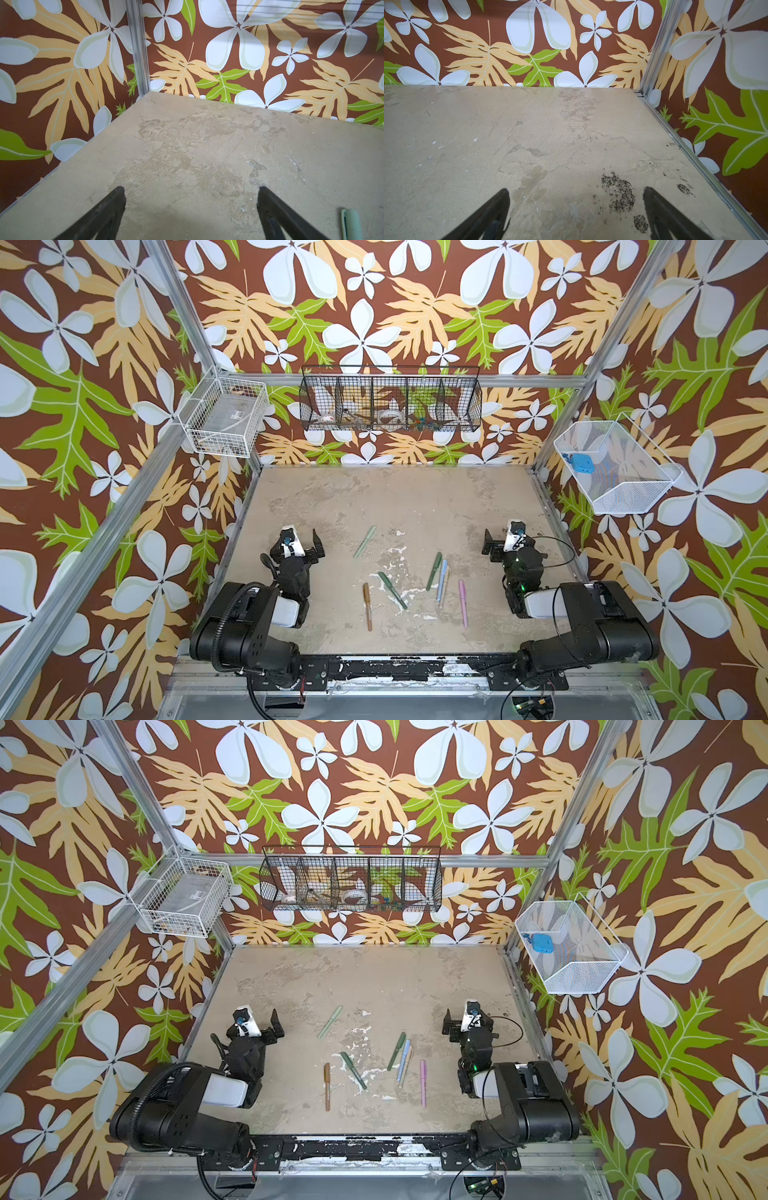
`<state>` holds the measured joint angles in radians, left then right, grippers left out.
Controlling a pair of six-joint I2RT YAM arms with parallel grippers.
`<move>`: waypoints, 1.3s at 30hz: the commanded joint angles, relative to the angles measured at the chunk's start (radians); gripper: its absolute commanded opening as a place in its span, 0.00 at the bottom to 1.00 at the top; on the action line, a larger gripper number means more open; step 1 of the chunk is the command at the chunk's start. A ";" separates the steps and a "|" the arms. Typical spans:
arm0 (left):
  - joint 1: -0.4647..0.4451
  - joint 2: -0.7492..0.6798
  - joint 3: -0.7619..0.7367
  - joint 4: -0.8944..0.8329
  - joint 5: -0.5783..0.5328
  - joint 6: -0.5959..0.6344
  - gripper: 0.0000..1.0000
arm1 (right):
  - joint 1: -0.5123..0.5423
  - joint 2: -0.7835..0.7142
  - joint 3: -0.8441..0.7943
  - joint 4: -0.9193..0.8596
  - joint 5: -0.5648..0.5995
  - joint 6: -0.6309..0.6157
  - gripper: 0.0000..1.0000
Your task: Open the pen caps
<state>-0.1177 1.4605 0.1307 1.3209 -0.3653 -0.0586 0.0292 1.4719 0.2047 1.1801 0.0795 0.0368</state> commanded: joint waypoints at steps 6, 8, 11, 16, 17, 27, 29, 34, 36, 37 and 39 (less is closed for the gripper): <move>0.003 0.000 0.003 0.031 -0.003 -0.003 1.00 | 0.001 -0.002 0.002 0.013 0.001 -0.006 0.99; 0.003 0.000 0.003 0.031 -0.003 -0.003 1.00 | 0.001 -0.002 0.003 0.012 0.002 -0.005 1.00; 0.003 0.001 0.003 0.031 -0.001 -0.003 1.00 | 0.000 -0.002 0.002 0.013 0.002 -0.005 1.00; 0.003 0.000 0.003 0.029 -0.001 -0.003 1.00 | 0.001 -0.002 0.003 0.013 0.002 -0.005 1.00; 0.004 0.000 0.004 0.028 -0.001 -0.003 1.00 | 0.000 -0.002 0.002 0.013 0.002 -0.006 1.00; 0.004 0.000 0.004 0.028 -0.001 -0.003 1.00 | 0.001 0.001 0.006 0.007 -0.002 -0.005 1.00; 0.005 0.000 0.004 0.026 0.000 -0.003 1.00 | 0.000 0.001 0.006 0.007 -0.002 -0.006 1.00; 0.021 -0.002 0.011 0.009 0.035 -0.012 1.00 | 0.001 -0.001 0.004 0.009 -0.002 -0.006 1.00; 0.020 -0.012 0.012 0.003 0.093 0.013 1.00 | 0.001 -0.006 -0.001 0.017 0.002 -0.008 0.97; 0.015 -0.032 0.015 -0.012 0.080 0.013 1.00 | 0.007 -0.028 0.009 0.002 0.025 -0.006 0.94; -0.030 -0.143 0.024 -0.102 -0.061 0.015 1.00 | 0.062 -0.150 0.039 -0.150 0.122 -0.028 0.91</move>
<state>-0.1177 1.3991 0.1398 1.2663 -0.3374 -0.0582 0.0521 1.4055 0.2157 1.1107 0.1162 0.0360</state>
